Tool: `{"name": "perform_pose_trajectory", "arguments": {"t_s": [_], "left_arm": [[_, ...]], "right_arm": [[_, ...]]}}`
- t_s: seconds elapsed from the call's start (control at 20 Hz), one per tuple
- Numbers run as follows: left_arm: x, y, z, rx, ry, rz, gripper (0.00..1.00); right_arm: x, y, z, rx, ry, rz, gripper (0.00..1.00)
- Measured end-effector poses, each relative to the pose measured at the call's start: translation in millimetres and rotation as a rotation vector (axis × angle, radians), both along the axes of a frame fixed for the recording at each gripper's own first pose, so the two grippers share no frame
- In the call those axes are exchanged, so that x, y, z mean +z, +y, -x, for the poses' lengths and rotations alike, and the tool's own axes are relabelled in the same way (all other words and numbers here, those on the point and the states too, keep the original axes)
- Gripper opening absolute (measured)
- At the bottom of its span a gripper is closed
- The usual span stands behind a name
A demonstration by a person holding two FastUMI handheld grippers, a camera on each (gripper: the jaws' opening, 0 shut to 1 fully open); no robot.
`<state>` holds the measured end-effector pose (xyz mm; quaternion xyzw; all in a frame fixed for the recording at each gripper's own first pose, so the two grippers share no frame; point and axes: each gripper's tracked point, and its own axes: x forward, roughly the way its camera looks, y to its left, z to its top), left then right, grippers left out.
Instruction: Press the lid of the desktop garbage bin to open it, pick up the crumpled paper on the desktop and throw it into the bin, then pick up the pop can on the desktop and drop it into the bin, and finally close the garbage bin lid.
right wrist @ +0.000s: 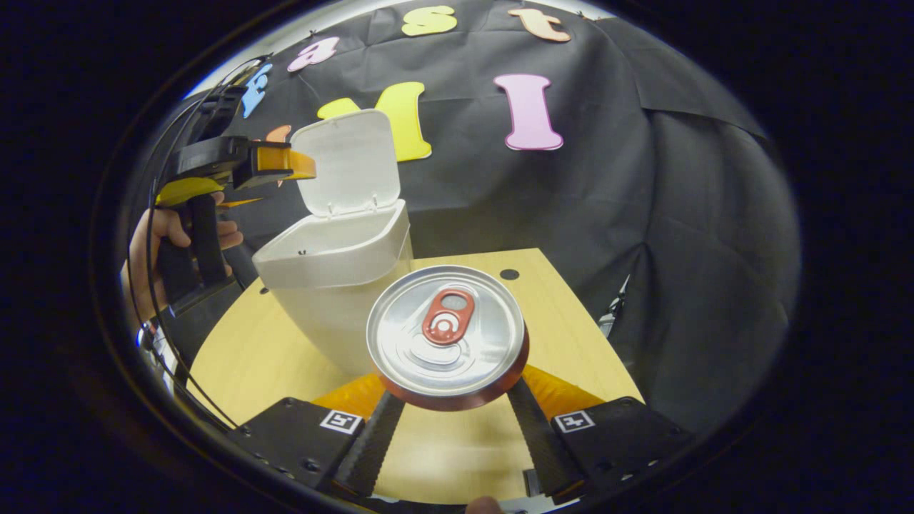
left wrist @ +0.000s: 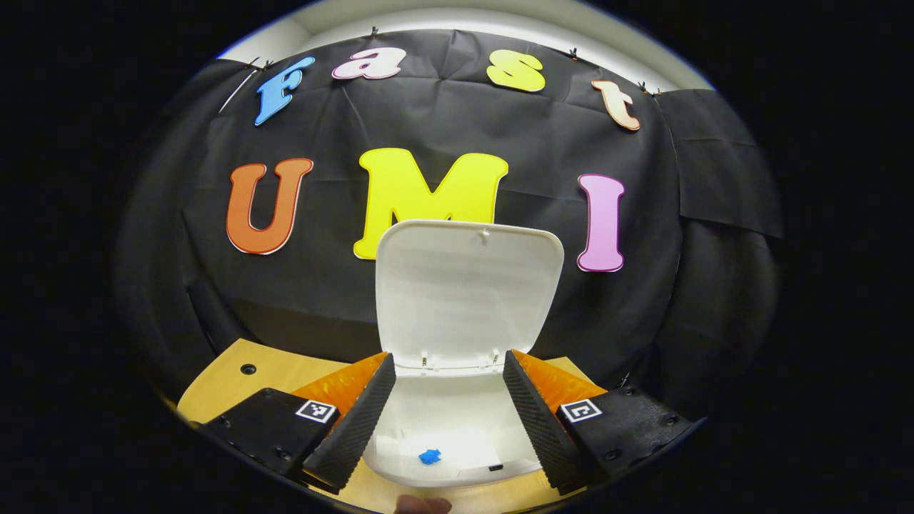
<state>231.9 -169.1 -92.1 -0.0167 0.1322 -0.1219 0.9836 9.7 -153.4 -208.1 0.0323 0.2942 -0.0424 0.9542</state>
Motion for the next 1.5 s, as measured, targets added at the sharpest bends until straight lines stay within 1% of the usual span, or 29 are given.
{"name": "perform_pose_trajectory", "arguments": {"t_s": [0.1,0.2,0.55,0.8,1.0,1.1,1.2,1.25,1.3,1.5], "left_arm": [[3,4,4,-0.011,-0.011,-0.008,0.98],[9,13,11,-0.001,-0.034,-0.020,0.98],[12,58,44,0.088,-0.045,-0.012,0.98],[20,94,66,0.153,-0.077,-0.041,0.98],[21,117,88,0.196,-0.084,-0.054,0.98],[21,130,101,0.230,-0.082,-0.049,0.98],[24,145,110,0.264,-0.087,-0.070,0.98],[25,154,114,0.284,-0.087,-0.080,1.00],[26,161,118,0.299,-0.089,-0.082,0.98],[30,182,136,0.358,-0.091,-0.100,0.98]], "right_arm": [[2,5,0,0.016,0.006,-0.006,0.82],[7,11,0,0.048,0.014,0.006,0.82],[39,39,-15,0.160,0.003,0.035,0.82],[66,65,-36,0.237,-0.038,0.055,0.82],[90,88,-64,0.287,-0.074,0.051,0.82],[100,100,-81,0.313,-0.091,0.050,0.82],[107,110,-100,0.334,-0.102,0.057,0.82],[110,117,-109,0.345,-0.107,0.058,0.82],[112,123,-115,0.356,-0.114,0.057,0.82],[109,151,-139,0.397,-0.112,0.059,0.82]]}}
